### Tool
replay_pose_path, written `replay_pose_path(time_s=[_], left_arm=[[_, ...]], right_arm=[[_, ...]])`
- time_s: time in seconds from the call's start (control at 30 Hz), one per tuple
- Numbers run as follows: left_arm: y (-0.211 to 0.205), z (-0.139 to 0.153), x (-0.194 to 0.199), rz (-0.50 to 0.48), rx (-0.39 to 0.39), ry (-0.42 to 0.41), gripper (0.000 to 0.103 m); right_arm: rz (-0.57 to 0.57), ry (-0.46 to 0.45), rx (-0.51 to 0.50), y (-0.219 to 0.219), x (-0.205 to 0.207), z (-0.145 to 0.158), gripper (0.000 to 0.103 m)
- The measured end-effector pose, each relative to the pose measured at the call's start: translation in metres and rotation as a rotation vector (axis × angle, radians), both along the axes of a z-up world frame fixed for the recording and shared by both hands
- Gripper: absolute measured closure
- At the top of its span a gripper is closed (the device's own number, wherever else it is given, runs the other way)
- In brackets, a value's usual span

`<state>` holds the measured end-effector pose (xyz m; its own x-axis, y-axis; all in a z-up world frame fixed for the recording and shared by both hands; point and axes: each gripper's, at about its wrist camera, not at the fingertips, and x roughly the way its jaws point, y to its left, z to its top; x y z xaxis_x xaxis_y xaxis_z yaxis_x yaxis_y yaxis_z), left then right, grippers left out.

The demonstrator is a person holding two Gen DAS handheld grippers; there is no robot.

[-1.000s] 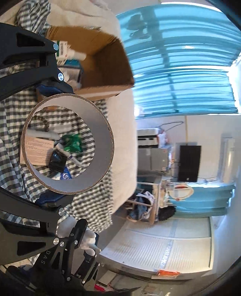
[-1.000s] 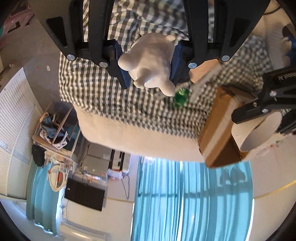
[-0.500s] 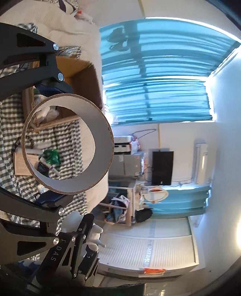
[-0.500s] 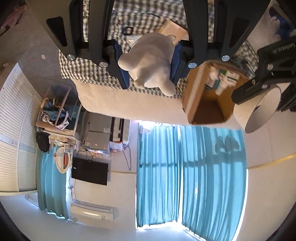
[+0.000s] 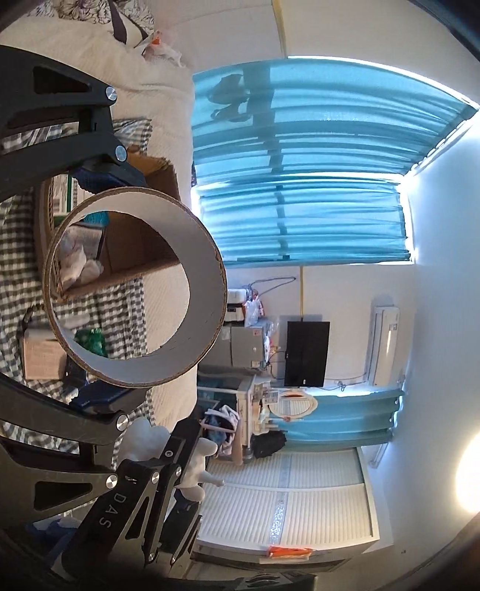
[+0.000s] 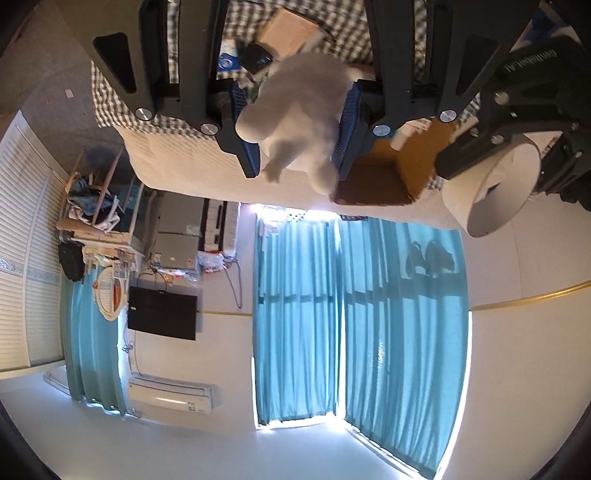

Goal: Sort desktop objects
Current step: 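Lift and carry the paper ring and plush toy with both grippers to the box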

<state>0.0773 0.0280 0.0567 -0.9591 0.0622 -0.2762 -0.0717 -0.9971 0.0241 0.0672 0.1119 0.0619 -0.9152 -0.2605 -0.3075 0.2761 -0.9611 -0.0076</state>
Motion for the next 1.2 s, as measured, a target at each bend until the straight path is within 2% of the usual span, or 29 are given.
replay_pose_path(time_s=[0.27, 0.5, 0.7, 1.0, 1.2], left_arm=[[-0.022, 0.0, -0.01, 0.042, -0.006, -0.006, 0.022], [-0.038, -0.005, -0.029, 0.049, 0.035, -0.051, 0.022], [-0.047, -0.015, -0.049, 0.078, 0.029, -0.082, 0.022], [-0.073, -0.039, -0.09, 0.143, 0.042, -0.149, 0.022], [-0.086, -0.07, -0.12, 0.203, 0.037, -0.216, 0.022]], right_arm=[[0.049, 0.008, -0.016, -0.031, -0.013, -0.002, 0.064], [0.087, 0.006, -0.032, -0.045, -0.026, -0.007, 0.064], [0.116, -0.011, -0.036, -0.058, -0.046, -0.017, 0.064], [0.155, -0.061, -0.039, -0.08, -0.089, -0.044, 0.064], [0.192, -0.11, -0.032, -0.095, -0.12, -0.072, 0.064]])
